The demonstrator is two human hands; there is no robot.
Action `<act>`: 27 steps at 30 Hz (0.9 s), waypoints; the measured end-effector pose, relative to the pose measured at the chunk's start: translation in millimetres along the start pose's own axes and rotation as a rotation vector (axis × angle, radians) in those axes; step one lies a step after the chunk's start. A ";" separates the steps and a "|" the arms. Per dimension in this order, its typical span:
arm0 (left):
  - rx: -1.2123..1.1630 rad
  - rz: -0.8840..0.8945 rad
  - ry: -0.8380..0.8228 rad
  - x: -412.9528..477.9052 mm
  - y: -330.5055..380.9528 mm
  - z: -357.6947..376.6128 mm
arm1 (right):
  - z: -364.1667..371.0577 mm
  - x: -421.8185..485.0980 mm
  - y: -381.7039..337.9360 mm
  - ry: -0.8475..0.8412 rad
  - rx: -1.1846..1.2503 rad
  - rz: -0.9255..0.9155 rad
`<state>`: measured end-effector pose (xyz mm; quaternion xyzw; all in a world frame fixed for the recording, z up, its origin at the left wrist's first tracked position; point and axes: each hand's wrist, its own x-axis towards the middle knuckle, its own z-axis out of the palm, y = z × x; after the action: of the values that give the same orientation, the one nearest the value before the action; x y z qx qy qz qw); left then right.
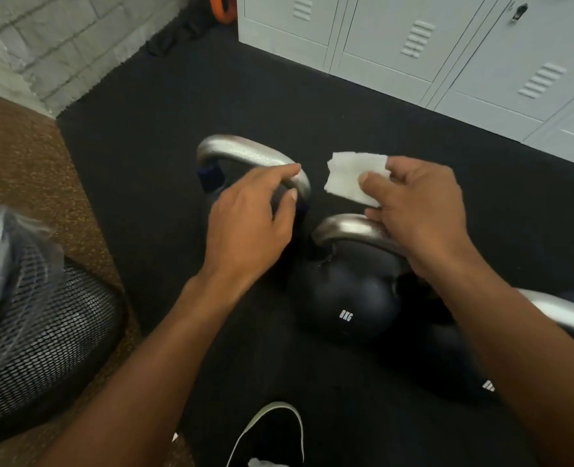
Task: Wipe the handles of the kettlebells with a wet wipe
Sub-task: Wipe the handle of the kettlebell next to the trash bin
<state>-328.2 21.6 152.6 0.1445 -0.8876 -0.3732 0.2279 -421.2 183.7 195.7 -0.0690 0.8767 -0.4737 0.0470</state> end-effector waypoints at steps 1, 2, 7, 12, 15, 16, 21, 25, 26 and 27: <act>0.131 0.100 0.006 3.8 -6.0 -0.3 | 5.3 2.3 -5.0 0.036 -0.133 -0.057; 0.246 0.164 0.002 7.0 -10.8 -0.2 | 11.8 3.4 -9.9 0.058 -0.242 -0.096; 0.591 0.253 -0.090 15.0 -32.4 -0.6 | 50.9 -15.7 -31.0 0.034 -0.444 -0.175; 0.585 0.324 -0.079 22.9 -48.2 -4.8 | 104.4 -56.5 -14.4 -0.022 -0.316 -0.164; 0.565 0.346 -0.048 28.1 -54.5 -4.2 | 120.4 -64.2 -6.7 -0.124 -0.111 -0.015; 0.554 0.347 -0.039 28.6 -56.5 -3.5 | 121.9 -63.6 -5.9 -0.154 -0.086 0.011; 0.511 0.374 0.015 29.2 -62.7 1.0 | 120.9 -52.1 -11.0 -0.202 0.125 0.112; 0.506 0.385 0.097 23.8 -67.2 8.2 | 118.3 -16.6 -16.4 -0.106 0.297 0.191; 0.505 0.389 0.114 23.0 -67.9 9.6 | 116.2 -6.3 -18.0 -0.122 0.281 0.218; 0.502 0.390 0.123 22.7 -68.4 10.5 | 113.7 5.3 -19.4 -0.154 0.249 0.253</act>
<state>-347.1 -28.4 103.0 0.0456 -0.9474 -0.0824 0.3058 -408.1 78.6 149.6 0.0123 0.8069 -0.5621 0.1812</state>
